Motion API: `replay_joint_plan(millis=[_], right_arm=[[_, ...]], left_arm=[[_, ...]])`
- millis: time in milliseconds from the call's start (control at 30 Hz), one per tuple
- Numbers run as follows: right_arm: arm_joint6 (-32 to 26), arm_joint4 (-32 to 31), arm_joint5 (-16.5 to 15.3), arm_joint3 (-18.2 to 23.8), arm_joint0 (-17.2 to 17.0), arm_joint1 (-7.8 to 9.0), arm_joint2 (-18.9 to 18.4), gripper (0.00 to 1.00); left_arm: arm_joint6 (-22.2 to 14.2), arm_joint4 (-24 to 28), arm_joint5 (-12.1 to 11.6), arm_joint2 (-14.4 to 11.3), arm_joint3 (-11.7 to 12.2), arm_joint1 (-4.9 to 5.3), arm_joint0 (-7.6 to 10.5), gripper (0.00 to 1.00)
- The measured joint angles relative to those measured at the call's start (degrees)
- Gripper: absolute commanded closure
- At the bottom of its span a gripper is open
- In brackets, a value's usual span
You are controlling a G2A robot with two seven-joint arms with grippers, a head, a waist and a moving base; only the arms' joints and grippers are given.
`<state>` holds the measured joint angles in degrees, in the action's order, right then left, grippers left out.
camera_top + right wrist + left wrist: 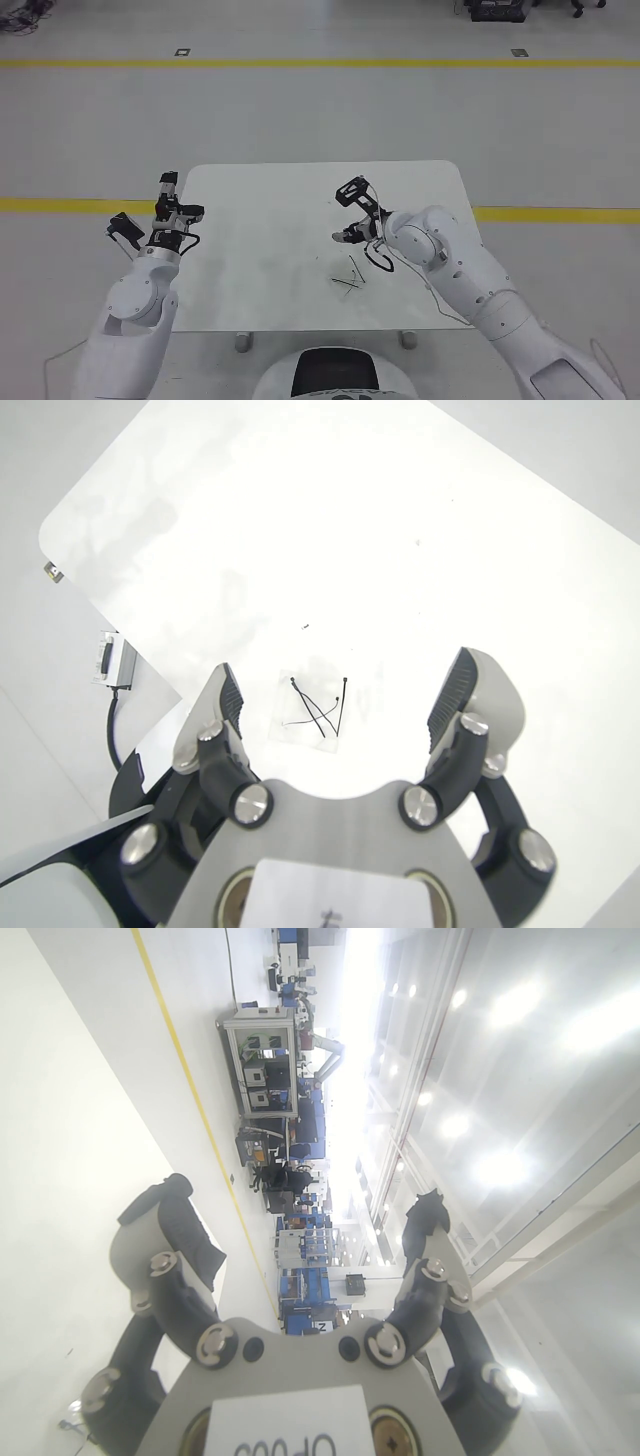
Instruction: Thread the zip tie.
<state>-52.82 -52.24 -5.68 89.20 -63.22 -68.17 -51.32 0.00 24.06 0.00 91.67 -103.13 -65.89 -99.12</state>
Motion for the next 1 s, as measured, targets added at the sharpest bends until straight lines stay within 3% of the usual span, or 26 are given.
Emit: replay_joint_plan(millis=[100, 200, 367, 467, 1000], right_arm=[[-0.6, -0.7, -0.6, -0.1, 0.5, -0.02, 0.6, 0.0], [-4.7, -4.7, -1.5, -1.0, 2.6, -0.59, 3.6, 0.0], [-8.2, -5.1, -1.2, -6.3, 6.2, -2.37, 8.4, 0.0], [-8.6, -3.7, -2.7, -9.4, 7.7, -3.44, 10.8, 0.0], [-9.0, -4.2, -2.4, -10.0, 7.9, -3.56, 11.4, 0.0]], left_arm=[[0.0, 0.0, 0.0, 0.0, 0.0, 0.0, 0.0, 0.0], [0.0, 0.0, 0.0, 0.0, 0.0, 0.0, 0.0, 0.0], [0.0, 0.0, 0.0, 0.0, 0.0, 0.0, 0.0, 0.0], [0.0, 0.0, 0.0, 0.0, 0.0, 0.0, 0.0, 0.0], [0.0, 0.0, 0.0, 0.0, 0.0, 0.0, 0.0, 0.0]])
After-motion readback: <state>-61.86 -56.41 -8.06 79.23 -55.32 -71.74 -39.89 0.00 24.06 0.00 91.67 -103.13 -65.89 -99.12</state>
